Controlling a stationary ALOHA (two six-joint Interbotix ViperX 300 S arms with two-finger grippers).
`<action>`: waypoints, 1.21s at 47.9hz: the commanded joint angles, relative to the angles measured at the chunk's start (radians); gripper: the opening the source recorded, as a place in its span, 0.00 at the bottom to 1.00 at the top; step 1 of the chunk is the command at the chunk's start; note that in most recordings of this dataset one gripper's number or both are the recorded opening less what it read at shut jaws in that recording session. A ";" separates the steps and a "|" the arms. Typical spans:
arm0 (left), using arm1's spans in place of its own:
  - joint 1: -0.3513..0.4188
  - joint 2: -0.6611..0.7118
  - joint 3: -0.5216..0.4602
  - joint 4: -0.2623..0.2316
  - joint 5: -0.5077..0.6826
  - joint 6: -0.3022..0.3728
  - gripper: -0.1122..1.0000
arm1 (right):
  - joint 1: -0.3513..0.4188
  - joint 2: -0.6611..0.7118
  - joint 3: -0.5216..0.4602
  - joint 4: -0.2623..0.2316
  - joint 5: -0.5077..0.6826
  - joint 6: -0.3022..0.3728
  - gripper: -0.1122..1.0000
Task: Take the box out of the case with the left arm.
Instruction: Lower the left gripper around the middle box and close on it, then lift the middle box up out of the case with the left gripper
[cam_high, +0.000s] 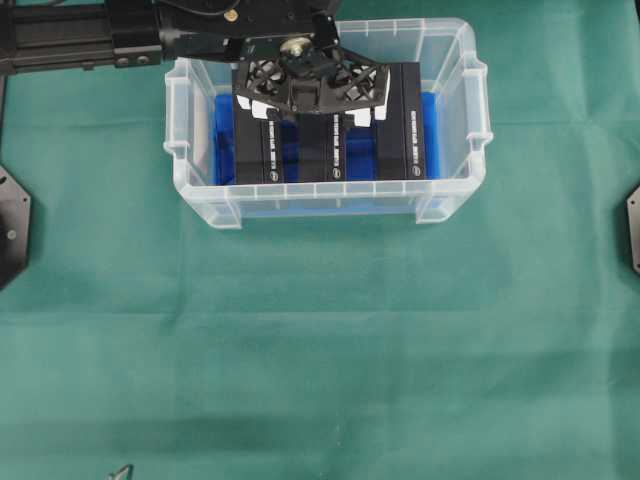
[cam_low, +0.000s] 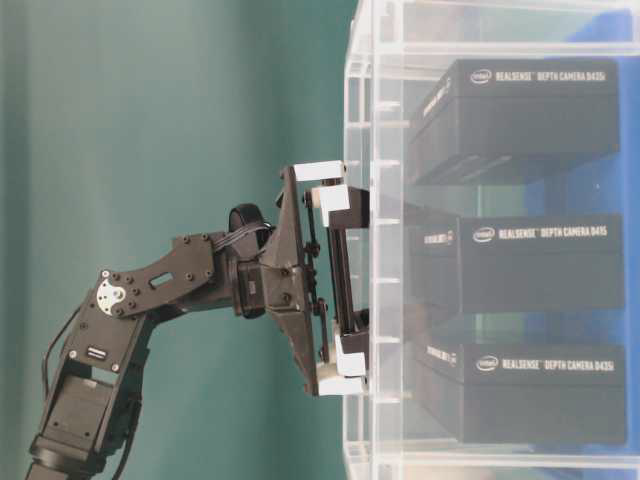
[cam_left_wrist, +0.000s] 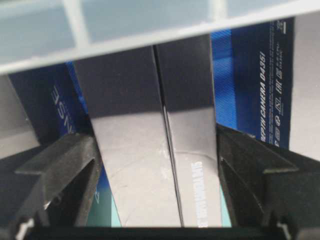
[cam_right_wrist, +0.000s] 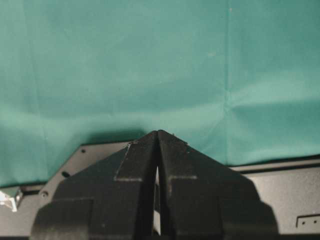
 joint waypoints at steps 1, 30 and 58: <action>-0.008 -0.018 -0.017 -0.006 0.002 -0.009 0.68 | -0.002 0.000 -0.012 -0.003 -0.008 -0.002 0.10; -0.009 -0.089 -0.104 -0.008 0.152 -0.046 0.68 | -0.002 0.000 -0.012 -0.002 -0.008 -0.002 0.10; 0.002 -0.115 -0.491 0.008 0.428 -0.044 0.68 | -0.002 -0.005 -0.014 -0.003 -0.008 0.000 0.10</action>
